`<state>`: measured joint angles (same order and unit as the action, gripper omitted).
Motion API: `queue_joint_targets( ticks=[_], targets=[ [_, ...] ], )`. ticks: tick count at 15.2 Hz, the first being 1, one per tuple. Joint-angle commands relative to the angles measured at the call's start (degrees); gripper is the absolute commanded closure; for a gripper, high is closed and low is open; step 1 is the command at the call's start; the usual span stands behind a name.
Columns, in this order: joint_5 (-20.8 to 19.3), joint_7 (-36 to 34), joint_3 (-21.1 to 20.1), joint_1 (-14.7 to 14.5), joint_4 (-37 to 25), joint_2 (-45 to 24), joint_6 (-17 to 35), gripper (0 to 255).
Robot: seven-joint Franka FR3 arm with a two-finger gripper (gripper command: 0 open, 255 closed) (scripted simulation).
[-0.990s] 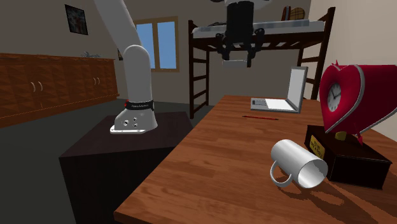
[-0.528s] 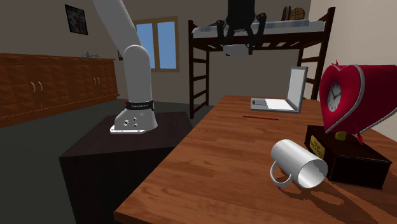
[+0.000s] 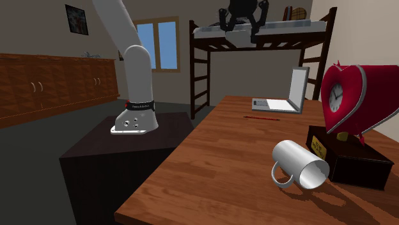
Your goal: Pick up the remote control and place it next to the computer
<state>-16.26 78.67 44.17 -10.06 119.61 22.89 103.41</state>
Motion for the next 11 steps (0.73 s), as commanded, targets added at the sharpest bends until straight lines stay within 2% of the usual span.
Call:
queue_joint_targets(
  ticks=[1, 11],
  targets=[
    [0.4, -2.73, -2.07, -0.66, 0.87, 0.23, 0.16, 255],
    [4.4, -15.43, -11.09, -5.72, 1.51, -2.29, 1.03, 255]
  ],
)
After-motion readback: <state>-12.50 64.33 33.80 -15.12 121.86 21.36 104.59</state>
